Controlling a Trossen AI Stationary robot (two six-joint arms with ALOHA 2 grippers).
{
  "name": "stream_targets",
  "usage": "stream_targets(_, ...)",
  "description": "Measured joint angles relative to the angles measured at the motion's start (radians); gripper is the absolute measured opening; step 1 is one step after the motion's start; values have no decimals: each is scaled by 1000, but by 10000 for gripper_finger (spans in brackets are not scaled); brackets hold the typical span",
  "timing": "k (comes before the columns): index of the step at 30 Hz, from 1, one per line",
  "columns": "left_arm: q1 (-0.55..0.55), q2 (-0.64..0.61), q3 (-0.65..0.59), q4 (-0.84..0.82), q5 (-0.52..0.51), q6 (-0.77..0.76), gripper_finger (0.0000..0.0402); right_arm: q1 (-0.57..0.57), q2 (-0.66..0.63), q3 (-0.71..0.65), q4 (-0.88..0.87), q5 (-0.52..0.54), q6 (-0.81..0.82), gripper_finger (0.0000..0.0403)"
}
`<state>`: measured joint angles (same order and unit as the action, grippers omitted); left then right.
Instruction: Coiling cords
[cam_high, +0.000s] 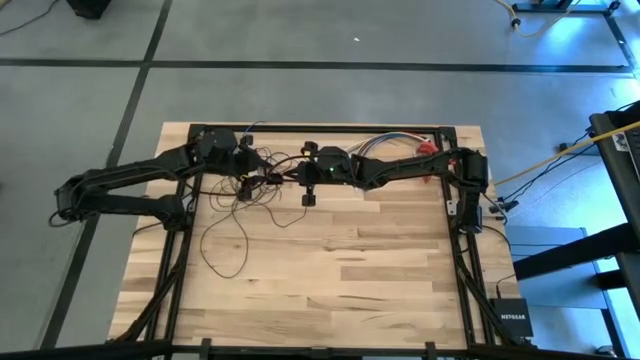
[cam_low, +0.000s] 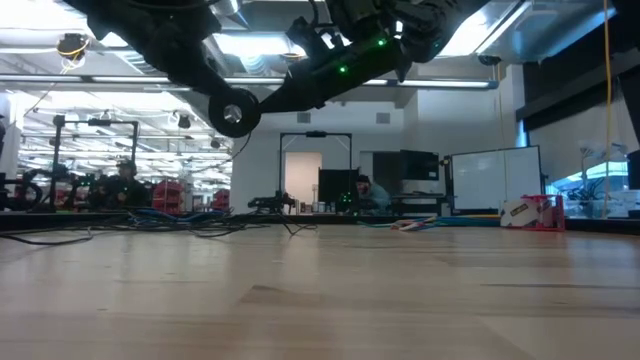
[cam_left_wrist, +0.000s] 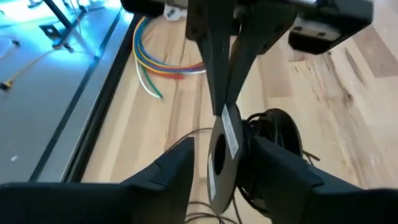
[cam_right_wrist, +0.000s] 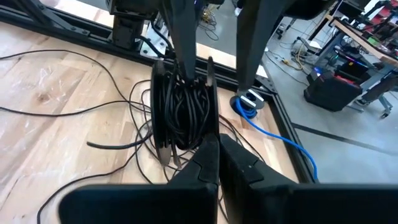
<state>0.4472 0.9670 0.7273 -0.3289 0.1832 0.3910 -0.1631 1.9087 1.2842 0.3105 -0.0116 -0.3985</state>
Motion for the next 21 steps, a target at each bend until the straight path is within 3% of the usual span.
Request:
stream_targets(11, -2, 6, 0, 0, 2, 11, 11, -1, 0, 0, 8, 3, 0, 5)
stream_targets(21, -2, 6, 0, 1, 1, 10, 4, 0, 0, 0, -2, 0, 4, 5)
